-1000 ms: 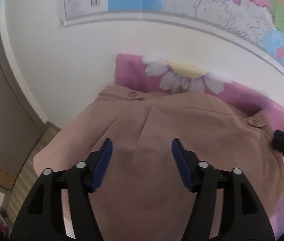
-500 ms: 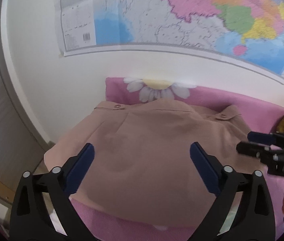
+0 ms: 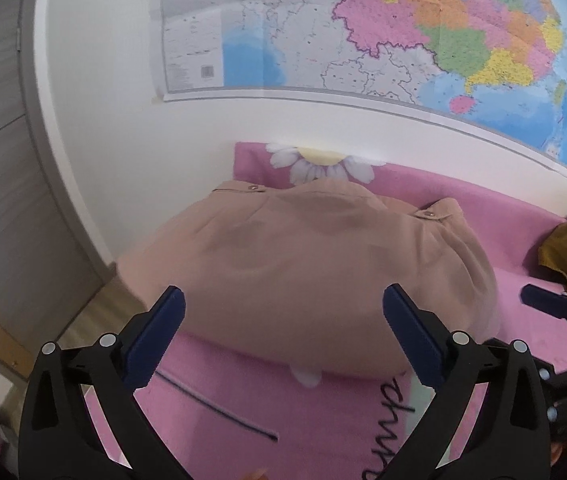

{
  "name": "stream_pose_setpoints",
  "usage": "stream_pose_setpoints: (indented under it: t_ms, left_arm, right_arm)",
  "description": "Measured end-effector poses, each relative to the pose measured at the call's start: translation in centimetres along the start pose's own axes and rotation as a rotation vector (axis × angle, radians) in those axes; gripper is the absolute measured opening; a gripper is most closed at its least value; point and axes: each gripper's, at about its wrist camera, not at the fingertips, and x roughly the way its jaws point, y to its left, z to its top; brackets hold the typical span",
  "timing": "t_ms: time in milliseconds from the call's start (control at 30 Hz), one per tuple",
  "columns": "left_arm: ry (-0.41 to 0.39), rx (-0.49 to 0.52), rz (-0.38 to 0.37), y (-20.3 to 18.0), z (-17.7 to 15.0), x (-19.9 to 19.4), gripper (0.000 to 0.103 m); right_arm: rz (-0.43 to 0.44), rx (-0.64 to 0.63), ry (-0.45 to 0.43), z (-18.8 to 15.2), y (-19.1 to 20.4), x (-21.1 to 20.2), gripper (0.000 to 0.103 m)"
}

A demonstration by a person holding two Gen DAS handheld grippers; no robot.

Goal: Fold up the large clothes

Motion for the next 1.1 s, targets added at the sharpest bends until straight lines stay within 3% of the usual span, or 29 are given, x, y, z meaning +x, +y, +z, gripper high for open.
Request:
stream_pose_setpoints:
  t_ms: [133, 567, 800, 900, 1000, 1100]
  left_arm:
    - [0.023, -0.024, 0.025, -0.1, -1.4, -1.3, 0.098]
    - [0.049, -0.072, 0.073, 0.4, -5.5, -5.4, 0.098]
    - [0.001, -0.051, 0.066, -0.1, -6.1, -7.7, 0.098]
    - [-0.011, -0.022, 0.101, -0.8, -6.4, -8.5, 0.098]
    - [0.003, -0.038, 0.061, -0.8, -6.5, -8.7, 0.098]
    - [0.011, -0.062, 0.069, -0.6, -6.8, -8.8, 0.098]
  right_arm:
    - [-0.024, -0.028, -0.023, -1.5, 1.5, -1.9, 0.097]
    - [-0.039, -0.045, -0.049, -4.0, 3.2, -5.0, 0.097]
    - [-0.038, -0.024, -0.053, -5.0, 3.6, -6.2, 0.097]
    - [-0.038, -0.021, -0.055, -5.5, 3.8, -6.6, 0.097]
    - [-0.038, -0.013, -0.05, -6.0, 3.9, -7.0, 0.097]
    - [-0.038, -0.011, -0.05, -6.3, 4.0, -7.3, 0.097]
